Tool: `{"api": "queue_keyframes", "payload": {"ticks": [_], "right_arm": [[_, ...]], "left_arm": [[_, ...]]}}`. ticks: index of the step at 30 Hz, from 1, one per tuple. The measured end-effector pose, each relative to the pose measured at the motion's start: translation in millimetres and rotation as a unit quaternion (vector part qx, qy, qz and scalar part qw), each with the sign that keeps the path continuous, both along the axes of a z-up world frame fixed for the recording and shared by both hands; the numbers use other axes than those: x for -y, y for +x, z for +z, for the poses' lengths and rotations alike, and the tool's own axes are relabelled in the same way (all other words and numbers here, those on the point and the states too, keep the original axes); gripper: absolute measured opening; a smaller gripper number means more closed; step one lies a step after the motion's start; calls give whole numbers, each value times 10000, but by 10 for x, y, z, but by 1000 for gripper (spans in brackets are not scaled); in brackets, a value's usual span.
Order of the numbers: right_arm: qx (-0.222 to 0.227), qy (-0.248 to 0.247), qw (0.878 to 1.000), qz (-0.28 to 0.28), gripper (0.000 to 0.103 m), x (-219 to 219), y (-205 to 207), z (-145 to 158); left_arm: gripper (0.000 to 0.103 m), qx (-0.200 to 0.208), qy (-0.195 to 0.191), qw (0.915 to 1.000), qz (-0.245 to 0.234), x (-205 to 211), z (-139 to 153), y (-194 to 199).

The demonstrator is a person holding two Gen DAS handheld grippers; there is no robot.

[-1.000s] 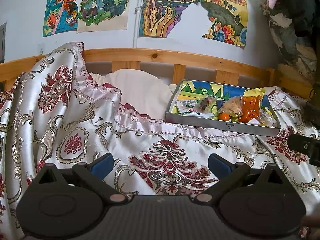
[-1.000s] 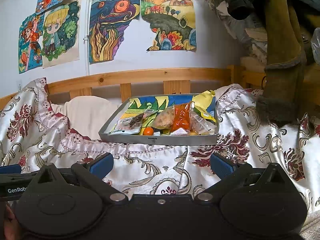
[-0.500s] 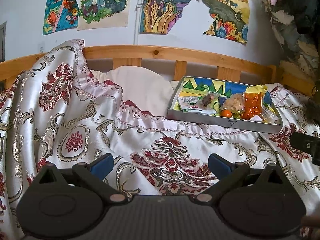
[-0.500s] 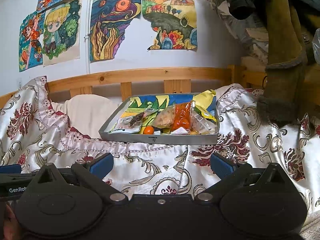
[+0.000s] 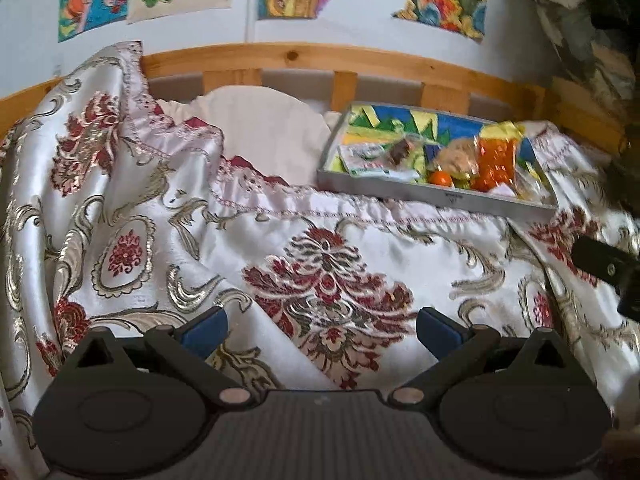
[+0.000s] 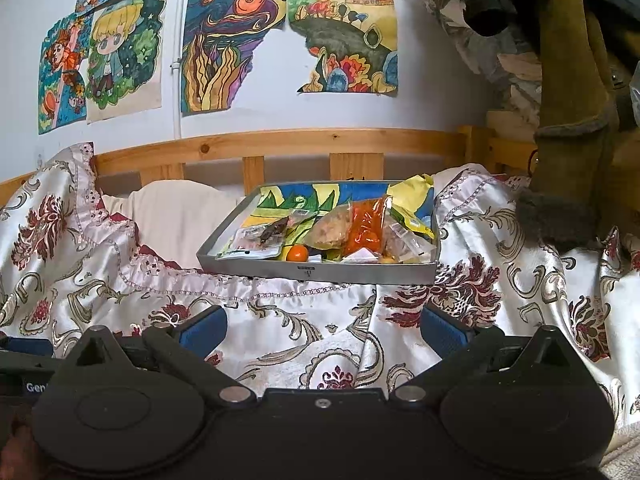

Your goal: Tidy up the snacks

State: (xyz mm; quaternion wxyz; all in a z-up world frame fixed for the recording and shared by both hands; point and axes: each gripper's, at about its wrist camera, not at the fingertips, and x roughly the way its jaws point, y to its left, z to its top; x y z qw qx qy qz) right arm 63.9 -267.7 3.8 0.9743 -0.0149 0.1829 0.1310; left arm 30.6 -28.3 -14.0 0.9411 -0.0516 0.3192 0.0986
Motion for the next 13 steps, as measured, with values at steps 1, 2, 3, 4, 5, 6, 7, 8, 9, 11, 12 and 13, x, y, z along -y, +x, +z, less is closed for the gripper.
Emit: {"api": "queue_keyframes", "payload": {"ticks": [1, 2, 3, 4, 5, 6, 7, 8, 9, 11, 12, 13], "right_arm": [[-3, -8, 10000, 4, 102, 0, 2, 0], [-8, -13, 10000, 6, 102, -3, 7, 1], [-12, -16, 10000, 6, 102, -4, 10, 1], [-13, -17, 10000, 7, 102, -4, 10, 1], [-18, -23, 10000, 8, 102, -6, 11, -1], [-21, -30, 10000, 9, 102, -11, 15, -3], [-20, -34, 10000, 11, 102, -10, 13, -3], [-20, -30, 10000, 10, 102, -10, 14, -2], [-23, -27, 10000, 7, 102, -12, 15, -2], [-29, -32, 10000, 7, 102, -14, 15, -5], [-32, -38, 10000, 10, 102, -19, 16, -8], [-34, -44, 10000, 14, 102, -21, 16, -11]], "left_arm": [[102, -64, 2, 10000, -29, 6, -7, 11], [102, -121, 11, 9999, -37, 9, -14, 19], [102, -165, 17, 9999, -40, 8, -22, 24], [102, -193, 25, 9998, -49, 6, -27, 25], [102, -202, 51, 9998, -62, 5, -31, 27], [102, -196, 95, 9997, -75, 9, -33, 25], [102, -183, 131, 9997, -85, 13, -32, 21], [102, -165, 134, 9997, -85, 14, -32, 15], [102, -151, 110, 9998, -76, 11, -30, 12], [102, -147, 76, 9998, -59, 0, -26, 20], [102, -149, 77, 9998, -50, -2, -28, 22], [102, -166, 81, 9998, -48, -5, -30, 27]]}}
